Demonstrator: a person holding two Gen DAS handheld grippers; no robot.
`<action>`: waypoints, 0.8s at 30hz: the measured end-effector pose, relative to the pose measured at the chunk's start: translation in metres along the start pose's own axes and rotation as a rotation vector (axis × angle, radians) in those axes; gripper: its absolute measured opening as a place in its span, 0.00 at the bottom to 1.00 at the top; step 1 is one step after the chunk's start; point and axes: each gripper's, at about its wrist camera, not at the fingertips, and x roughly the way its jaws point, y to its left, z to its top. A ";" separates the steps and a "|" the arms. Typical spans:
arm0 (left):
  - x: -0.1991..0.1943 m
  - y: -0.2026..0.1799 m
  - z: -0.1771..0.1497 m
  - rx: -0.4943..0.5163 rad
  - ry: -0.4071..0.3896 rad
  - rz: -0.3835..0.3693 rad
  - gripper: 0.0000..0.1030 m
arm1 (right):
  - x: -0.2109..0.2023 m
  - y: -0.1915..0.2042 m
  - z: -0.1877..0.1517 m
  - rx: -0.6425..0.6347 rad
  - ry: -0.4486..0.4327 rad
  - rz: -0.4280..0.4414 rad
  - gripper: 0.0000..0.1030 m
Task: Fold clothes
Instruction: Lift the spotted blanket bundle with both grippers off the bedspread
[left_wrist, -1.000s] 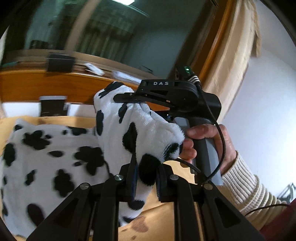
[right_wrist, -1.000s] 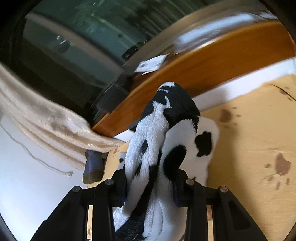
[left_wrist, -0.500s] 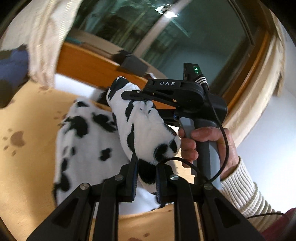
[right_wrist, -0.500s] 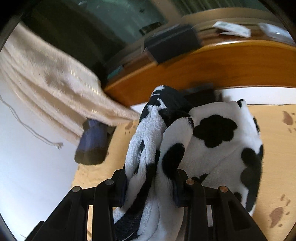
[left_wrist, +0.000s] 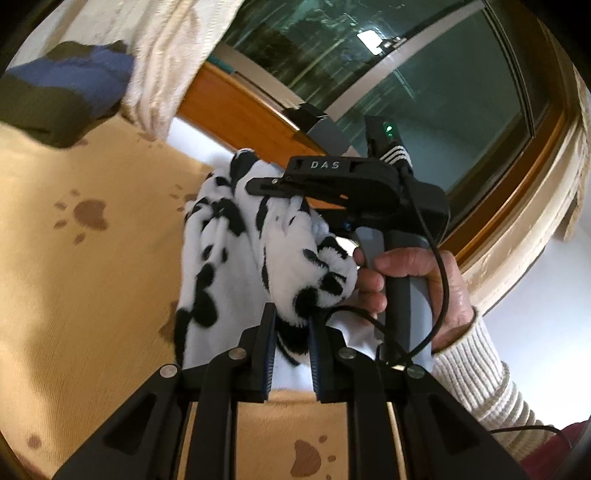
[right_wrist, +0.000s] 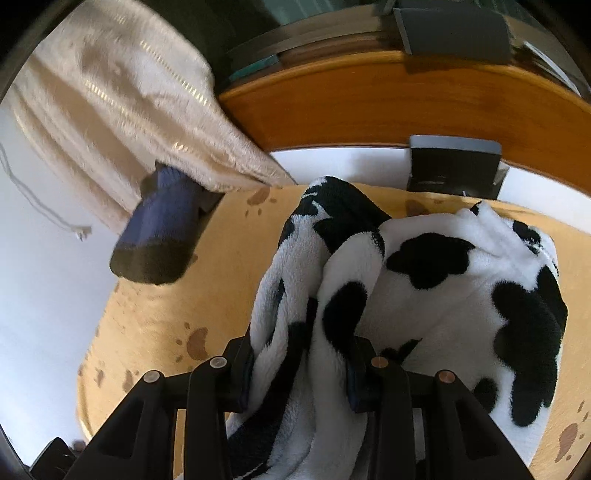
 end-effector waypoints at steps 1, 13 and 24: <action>-0.003 0.003 -0.002 -0.010 -0.004 0.003 0.18 | 0.001 0.003 0.000 -0.011 0.002 -0.010 0.37; -0.007 0.032 -0.008 -0.104 -0.010 0.055 0.18 | 0.013 0.024 0.001 -0.089 0.041 -0.013 0.56; -0.006 0.042 -0.010 -0.148 -0.007 0.082 0.18 | -0.018 0.007 0.002 -0.036 -0.013 0.351 0.75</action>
